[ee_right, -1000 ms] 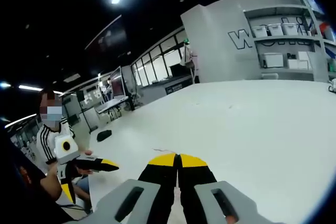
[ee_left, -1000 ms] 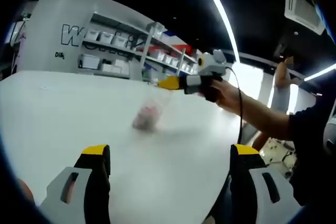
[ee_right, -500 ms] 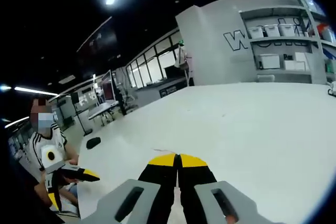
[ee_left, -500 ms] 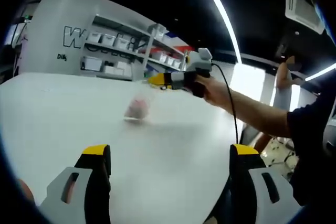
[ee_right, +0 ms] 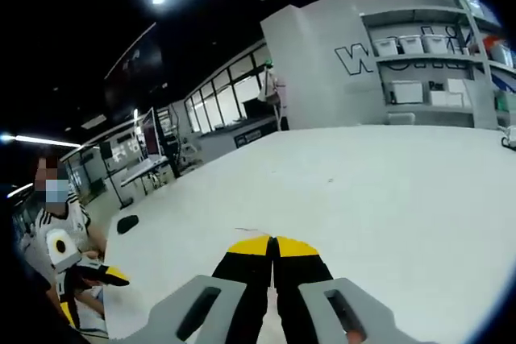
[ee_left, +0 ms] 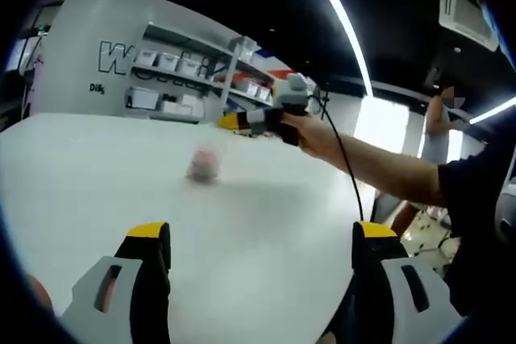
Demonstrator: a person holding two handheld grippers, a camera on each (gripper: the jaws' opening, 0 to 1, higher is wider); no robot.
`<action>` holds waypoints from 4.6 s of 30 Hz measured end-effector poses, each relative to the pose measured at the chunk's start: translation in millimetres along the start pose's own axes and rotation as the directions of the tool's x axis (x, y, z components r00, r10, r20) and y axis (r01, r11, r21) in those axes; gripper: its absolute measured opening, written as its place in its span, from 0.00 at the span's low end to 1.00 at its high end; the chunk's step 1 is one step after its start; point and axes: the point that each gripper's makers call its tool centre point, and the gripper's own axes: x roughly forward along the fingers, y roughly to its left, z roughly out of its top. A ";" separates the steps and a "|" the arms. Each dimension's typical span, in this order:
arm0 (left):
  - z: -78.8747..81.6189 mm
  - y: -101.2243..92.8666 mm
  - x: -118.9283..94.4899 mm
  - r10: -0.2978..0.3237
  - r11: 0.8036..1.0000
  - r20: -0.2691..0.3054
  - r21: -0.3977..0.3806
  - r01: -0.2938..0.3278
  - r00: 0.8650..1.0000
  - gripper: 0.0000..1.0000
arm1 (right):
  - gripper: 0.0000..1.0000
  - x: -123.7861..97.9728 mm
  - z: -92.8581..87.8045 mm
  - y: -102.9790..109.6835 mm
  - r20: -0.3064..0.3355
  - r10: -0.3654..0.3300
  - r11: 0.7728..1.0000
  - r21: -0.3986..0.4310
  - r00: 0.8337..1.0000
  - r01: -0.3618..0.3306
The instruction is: Open the resealable bag by pulling the two sides of the seal apart until the entire bag opening is separated and visibly accessible.
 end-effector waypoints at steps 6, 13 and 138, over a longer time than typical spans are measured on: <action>-0.3 2.1 -0.6 0.003 1.000 -0.001 -0.002 -0.003 1.000 0.92 | 0.00 6.8 4.0 -11.2 0.003 -0.016 1.000 0.002 1.000 0.016; -2.5 3.2 -0.7 0.006 1.000 -0.010 -0.002 -0.006 1.000 0.92 | 0.00 11.6 4.1 -20.2 0.013 -0.032 0.999 0.009 0.999 0.032; -3.0 -26.8 -18.6 0.017 0.999 -0.029 0.031 -0.016 0.999 0.92 | 0.90 -226.4 -148.1 64.4 -0.052 -0.051 0.988 -0.149 0.997 0.042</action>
